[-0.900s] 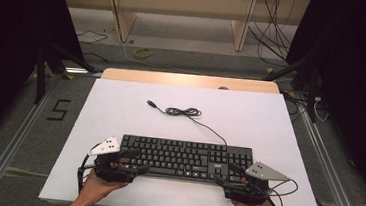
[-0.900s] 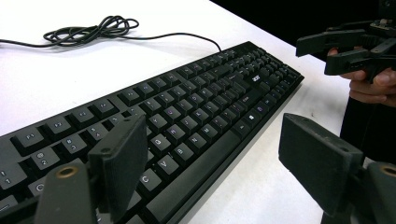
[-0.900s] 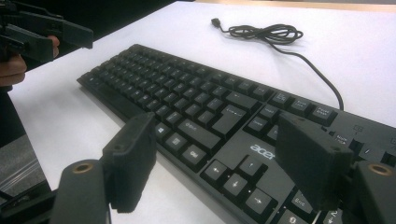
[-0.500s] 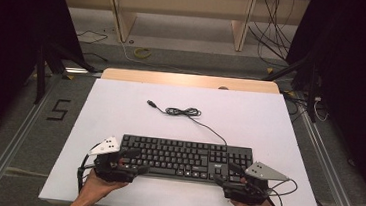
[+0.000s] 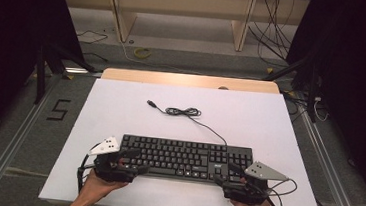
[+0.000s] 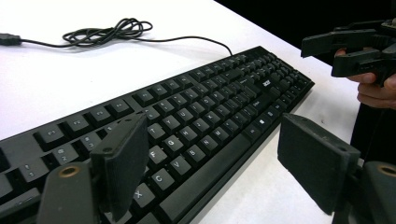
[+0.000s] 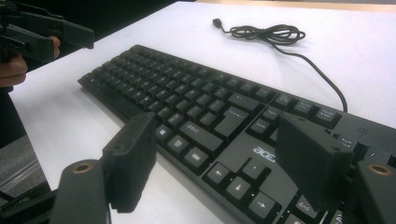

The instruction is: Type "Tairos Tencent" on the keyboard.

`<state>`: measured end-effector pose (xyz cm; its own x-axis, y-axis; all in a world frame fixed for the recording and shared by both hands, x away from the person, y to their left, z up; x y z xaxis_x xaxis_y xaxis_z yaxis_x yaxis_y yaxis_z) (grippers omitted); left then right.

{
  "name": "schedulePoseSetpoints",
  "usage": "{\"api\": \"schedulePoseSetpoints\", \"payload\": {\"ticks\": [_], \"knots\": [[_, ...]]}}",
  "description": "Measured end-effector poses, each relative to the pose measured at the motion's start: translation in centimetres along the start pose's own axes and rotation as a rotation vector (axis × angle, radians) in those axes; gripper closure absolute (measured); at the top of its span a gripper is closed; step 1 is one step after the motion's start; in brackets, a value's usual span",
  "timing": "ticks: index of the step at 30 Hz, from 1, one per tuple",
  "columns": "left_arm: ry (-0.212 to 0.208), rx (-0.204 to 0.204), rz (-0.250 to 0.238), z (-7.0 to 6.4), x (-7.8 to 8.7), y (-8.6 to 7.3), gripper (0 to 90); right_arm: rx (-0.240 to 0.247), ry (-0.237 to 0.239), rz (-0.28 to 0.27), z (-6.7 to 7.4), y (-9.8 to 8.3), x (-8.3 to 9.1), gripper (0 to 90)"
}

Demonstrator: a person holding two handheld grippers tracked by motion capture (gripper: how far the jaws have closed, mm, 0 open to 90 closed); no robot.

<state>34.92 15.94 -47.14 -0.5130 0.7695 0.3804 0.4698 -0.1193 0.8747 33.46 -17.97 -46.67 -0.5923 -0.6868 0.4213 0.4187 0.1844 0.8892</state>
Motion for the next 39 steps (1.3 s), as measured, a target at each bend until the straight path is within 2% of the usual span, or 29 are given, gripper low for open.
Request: {"api": "schedulePoseSetpoints", "payload": {"ticks": [9,13,26,30,32,36,39], "knots": [[0.048,0.012,-0.006,0.5,0.4,0.1,24.9,0.015,0.038,0.0,0.9,1.8,-2.1,31.7],[0.065,0.032,-0.01,0.9,0.7,0.1,25.6,0.021,0.059,0.008,1.5,2.7,-3.5,31.7],[0.13,0.046,0.018,2.0,1.6,-0.2,29.4,0.032,0.069,0.059,2.1,3.9,-6.7,35.7],[0.149,0.053,0.022,2.4,1.8,-0.3,33.6,0.032,0.067,0.079,2.2,4.1,-7.7,38.0],[0.174,0.05,0.04,2.7,1.9,-0.4,34.8,0.031,0.066,0.087,2.3,4.1,-8.0,38.5],[0.211,0.069,0.074,3.3,2.1,-0.7,43.0,0.031,0.07,0.115,2.5,4.3,-9.4,40.1],[0.219,0.075,0.084,3.5,2.2,-0.8,47.1,0.034,0.071,0.126,2.7,4.4,-9.9,41.0]]}}
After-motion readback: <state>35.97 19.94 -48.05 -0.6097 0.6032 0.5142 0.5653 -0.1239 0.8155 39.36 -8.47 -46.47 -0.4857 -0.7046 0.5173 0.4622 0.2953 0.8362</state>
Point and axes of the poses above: each handheld gripper's, and its own axes: x roughly backward along the jaws, y roughly out of its top, z roughly to its left, the point moved 4 cm from there along -x, roughly forward along the jaws, and after that the axes turned 1 degree about -z, right-handed, at the moved point
